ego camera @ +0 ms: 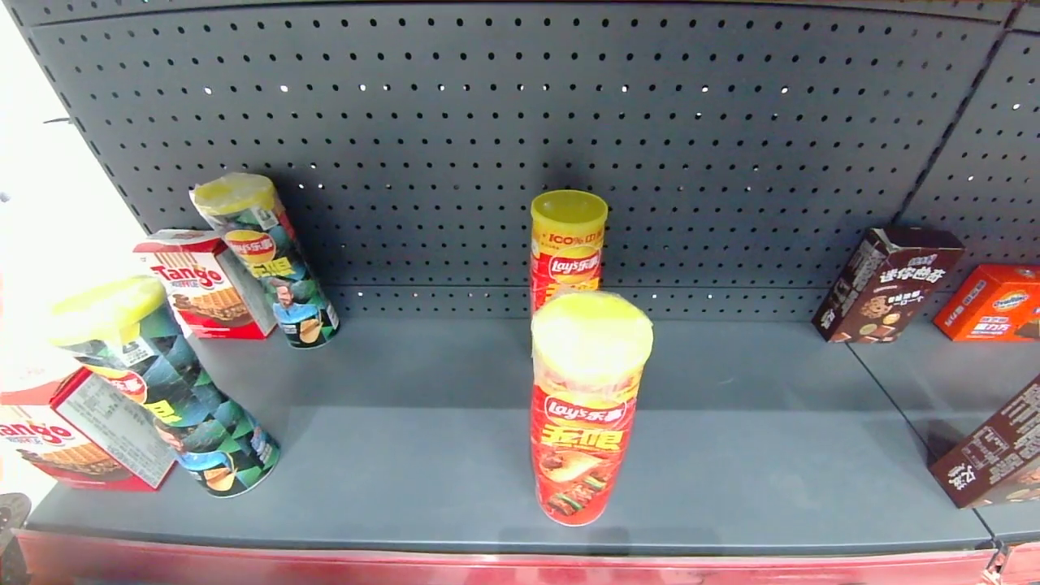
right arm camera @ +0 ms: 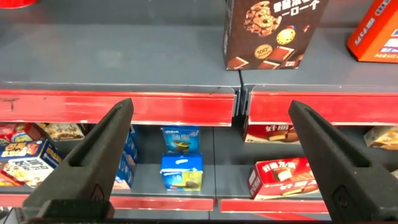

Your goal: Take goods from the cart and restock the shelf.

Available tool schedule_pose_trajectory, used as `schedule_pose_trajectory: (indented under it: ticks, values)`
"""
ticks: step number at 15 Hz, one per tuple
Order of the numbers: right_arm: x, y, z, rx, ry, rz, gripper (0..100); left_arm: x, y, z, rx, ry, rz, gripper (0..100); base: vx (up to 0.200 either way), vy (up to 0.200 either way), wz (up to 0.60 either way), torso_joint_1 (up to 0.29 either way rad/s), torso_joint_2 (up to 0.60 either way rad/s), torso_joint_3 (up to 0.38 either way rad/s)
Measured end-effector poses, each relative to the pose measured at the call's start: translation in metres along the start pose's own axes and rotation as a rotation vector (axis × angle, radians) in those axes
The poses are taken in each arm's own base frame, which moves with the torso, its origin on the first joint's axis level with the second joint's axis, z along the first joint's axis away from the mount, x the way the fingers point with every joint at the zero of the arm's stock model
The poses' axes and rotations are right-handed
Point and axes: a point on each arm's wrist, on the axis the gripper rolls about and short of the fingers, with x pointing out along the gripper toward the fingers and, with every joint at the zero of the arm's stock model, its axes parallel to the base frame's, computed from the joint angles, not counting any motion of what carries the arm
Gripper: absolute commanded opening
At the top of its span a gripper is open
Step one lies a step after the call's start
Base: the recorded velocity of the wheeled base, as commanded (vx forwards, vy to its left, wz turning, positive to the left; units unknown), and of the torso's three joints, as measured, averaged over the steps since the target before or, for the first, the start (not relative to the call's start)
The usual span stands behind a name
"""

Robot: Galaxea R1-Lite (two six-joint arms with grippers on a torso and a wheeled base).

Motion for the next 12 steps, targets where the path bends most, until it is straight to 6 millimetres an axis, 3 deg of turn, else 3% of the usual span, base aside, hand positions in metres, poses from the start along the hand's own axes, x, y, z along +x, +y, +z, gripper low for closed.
schedule_pose_trajectory:
  ticks: [12]
  values:
    - [0.0000, 0.0000, 0.0000, -0.001, 0.000, 0.001, 100, 0.0000, 0.0000, 0.0000, -0.001, 0.000, 0.002, 100, 0.000, 0.000, 0.00, 0.000, 0.00, 0.000]
